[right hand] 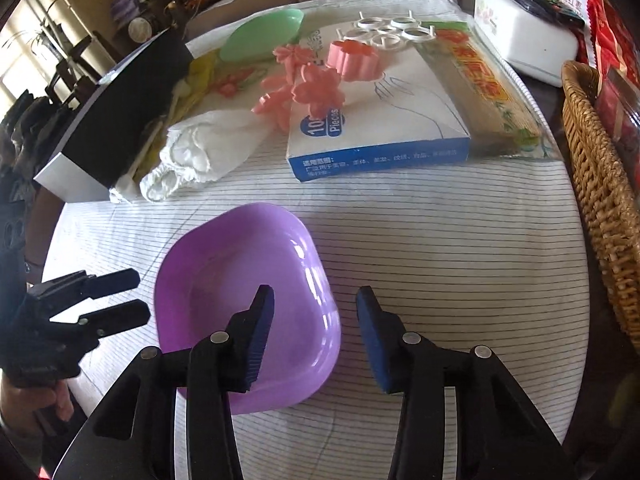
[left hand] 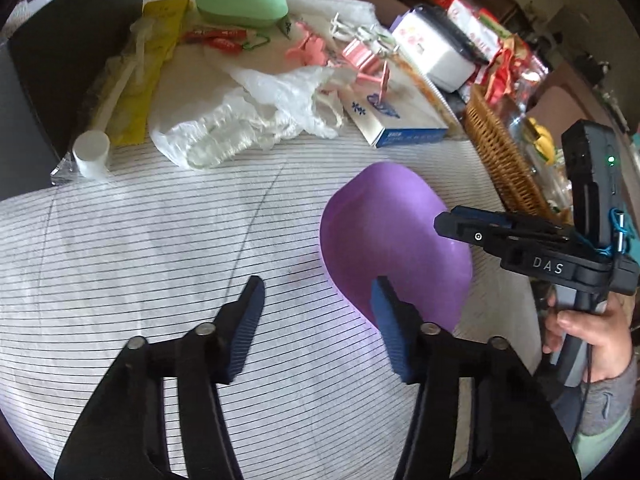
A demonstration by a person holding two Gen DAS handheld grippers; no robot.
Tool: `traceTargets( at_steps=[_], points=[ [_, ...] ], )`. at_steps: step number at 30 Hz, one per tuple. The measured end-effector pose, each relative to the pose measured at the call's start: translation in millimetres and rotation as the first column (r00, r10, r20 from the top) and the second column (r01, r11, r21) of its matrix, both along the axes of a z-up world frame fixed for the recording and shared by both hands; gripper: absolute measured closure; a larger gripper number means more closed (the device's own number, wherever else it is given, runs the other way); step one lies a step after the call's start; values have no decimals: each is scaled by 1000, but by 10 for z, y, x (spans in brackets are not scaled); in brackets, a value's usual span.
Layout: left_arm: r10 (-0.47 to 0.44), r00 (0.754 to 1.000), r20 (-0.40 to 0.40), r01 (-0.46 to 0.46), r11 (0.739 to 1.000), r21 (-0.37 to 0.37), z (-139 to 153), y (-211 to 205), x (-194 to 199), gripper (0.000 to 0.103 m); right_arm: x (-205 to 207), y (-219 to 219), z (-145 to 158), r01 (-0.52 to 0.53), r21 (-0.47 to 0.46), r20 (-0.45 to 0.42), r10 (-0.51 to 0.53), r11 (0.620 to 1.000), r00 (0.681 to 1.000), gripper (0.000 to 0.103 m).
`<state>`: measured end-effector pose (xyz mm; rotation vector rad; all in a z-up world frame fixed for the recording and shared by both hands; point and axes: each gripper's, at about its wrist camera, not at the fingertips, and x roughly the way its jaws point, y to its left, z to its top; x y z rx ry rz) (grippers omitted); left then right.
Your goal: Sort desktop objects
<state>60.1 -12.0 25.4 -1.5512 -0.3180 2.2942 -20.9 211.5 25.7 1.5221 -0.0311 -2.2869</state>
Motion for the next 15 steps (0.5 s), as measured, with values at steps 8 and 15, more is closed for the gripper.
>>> traceTargets(
  at_steps=[8, 15],
  points=[
    [-9, 1000, 14, 10, 999, -36, -83, 64, -36, 66, -22, 5, -64, -6, -14, 13, 6, 1000, 1000, 61],
    [15, 1000, 4, -15, 998, -62, -68, -37, -74, 67, 74, -217, -88, -98, -82, 56, 103, 992, 993, 62]
  ],
)
